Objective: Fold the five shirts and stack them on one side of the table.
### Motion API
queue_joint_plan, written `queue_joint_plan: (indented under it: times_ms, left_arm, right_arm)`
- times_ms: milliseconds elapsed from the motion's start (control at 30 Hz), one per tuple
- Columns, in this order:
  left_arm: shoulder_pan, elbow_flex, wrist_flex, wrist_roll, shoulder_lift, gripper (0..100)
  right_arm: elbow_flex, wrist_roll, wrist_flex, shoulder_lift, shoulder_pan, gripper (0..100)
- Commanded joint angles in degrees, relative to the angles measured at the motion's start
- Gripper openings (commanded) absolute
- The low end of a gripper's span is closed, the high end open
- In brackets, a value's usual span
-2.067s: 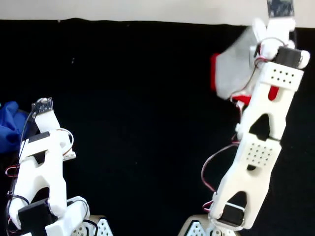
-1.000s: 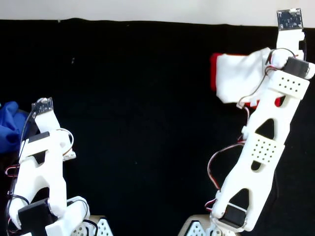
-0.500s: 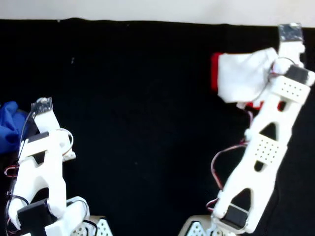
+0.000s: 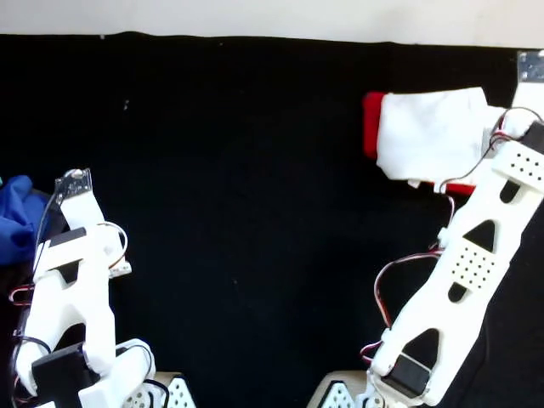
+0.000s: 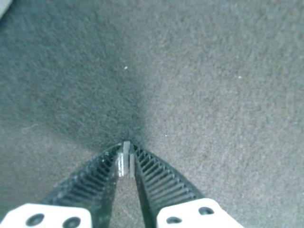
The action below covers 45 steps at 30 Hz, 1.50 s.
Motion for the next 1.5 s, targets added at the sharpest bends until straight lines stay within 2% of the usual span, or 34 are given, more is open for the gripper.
queue_joint_plan:
  times_ms: [0, 100, 200, 300, 433, 700, 1067, 1167, 1333, 1467]
  left_arm:
    - [0.6, 0.0, -2.1, -0.4, 0.1, 1]
    - [0.6, 0.0, -2.1, -0.4, 0.1, 1]
    - [0.6, 0.0, -2.1, -0.4, 0.1, 1]
    - [0.6, 0.0, -2.1, -0.4, 0.1, 1]
    - [0.6, 0.0, -2.1, -0.4, 0.1, 1]
    - [0.6, 0.0, -2.1, -0.4, 0.1, 1]
    - [0.6, 0.0, -2.1, -0.4, 0.1, 1]
    - [0.6, 0.0, -2.1, -0.4, 0.1, 1]
    - [0.6, 0.0, -2.1, -0.4, 0.1, 1]
    - [0.6, 0.0, -2.1, -0.4, 0.1, 1]
  right_arm:
    - [-7.0, 0.4, 2.9, -6.4, -3.4, 12.3]
    - [-6.4, 0.4, 5.7, -12.0, -7.8, 22.4]
    - [-6.4, 0.4, 5.0, -16.2, -10.2, 22.1]
    - [-5.8, 0.0, 2.2, -17.4, -8.7, 20.8]
    - [-5.8, -4.6, 1.5, -11.3, -6.4, 21.0]
    - [-5.8, -4.0, -4.9, 1.6, -5.2, 21.0]
    - [-5.8, -4.0, -8.8, 7.5, -3.3, 21.0]
    - [-5.8, -4.0, -8.8, 7.9, -3.5, 20.1]
    - [-6.5, -4.2, -10.9, 7.3, -3.2, 7.8]
    - [-6.4, -4.1, -12.2, 5.4, -2.2, 3.2]
